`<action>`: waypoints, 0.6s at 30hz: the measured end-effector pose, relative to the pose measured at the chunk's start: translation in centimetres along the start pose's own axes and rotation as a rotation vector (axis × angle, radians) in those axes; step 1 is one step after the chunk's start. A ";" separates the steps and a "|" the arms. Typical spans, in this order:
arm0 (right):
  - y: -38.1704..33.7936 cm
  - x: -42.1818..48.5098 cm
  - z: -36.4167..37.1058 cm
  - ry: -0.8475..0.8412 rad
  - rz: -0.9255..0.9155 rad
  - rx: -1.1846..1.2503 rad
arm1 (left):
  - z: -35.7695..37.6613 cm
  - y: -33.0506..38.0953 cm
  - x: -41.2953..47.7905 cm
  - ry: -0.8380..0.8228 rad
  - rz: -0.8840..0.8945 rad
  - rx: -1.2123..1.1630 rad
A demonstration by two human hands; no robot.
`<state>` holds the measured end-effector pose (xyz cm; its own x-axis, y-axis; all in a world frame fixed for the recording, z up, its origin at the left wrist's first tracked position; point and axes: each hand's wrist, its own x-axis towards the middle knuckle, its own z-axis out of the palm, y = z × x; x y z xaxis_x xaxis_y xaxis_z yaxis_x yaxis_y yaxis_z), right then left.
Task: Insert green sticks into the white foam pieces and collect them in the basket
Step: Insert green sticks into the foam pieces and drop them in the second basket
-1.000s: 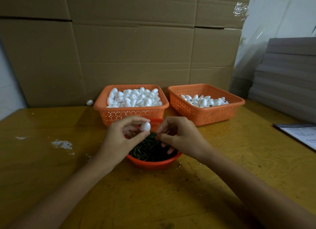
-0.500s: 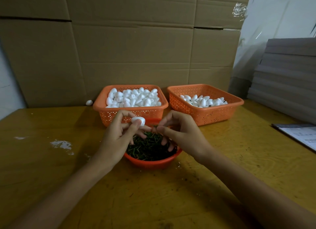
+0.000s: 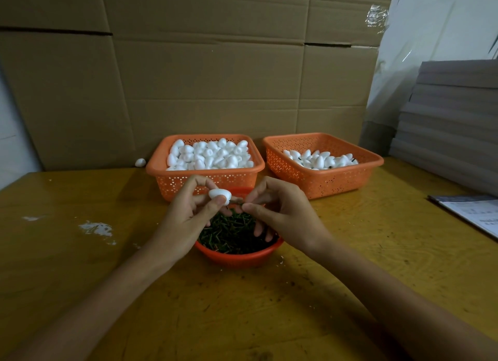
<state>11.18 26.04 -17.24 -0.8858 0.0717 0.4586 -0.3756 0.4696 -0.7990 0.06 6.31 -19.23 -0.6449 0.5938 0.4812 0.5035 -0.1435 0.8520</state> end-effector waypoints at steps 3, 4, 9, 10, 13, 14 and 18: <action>0.0 0.0 0.0 -0.004 -0.011 -0.023 | 0.1 0.3 0.0 -0.020 0.015 0.015; 0.1 -0.1 0.1 -0.003 -0.015 -0.036 | 0.1 0.4 -0.1 -0.019 0.029 0.022; 0.3 -0.3 0.5 0.001 -0.035 -0.153 | 0.0 0.6 -0.2 0.013 0.086 0.044; 0.4 -0.3 0.5 0.002 -0.044 -0.168 | 0.0 0.6 -0.2 0.012 0.095 0.049; 0.5 -0.4 0.5 0.007 -0.066 -0.187 | 0.0 0.5 -0.2 -0.002 0.131 0.065; 0.5 -0.4 0.5 0.006 -0.073 -0.189 | 0.0 0.5 -0.2 -0.006 0.140 0.074; 0.5 -0.5 0.5 0.002 -0.094 -0.197 | 0.0 0.3 -0.2 -0.013 0.165 0.107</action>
<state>11.30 25.77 -18.03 -0.8488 0.0207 0.5283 -0.3961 0.6370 -0.6613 0.34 6.15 -19.02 -0.5411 0.5797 0.6092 0.6606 -0.1553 0.7345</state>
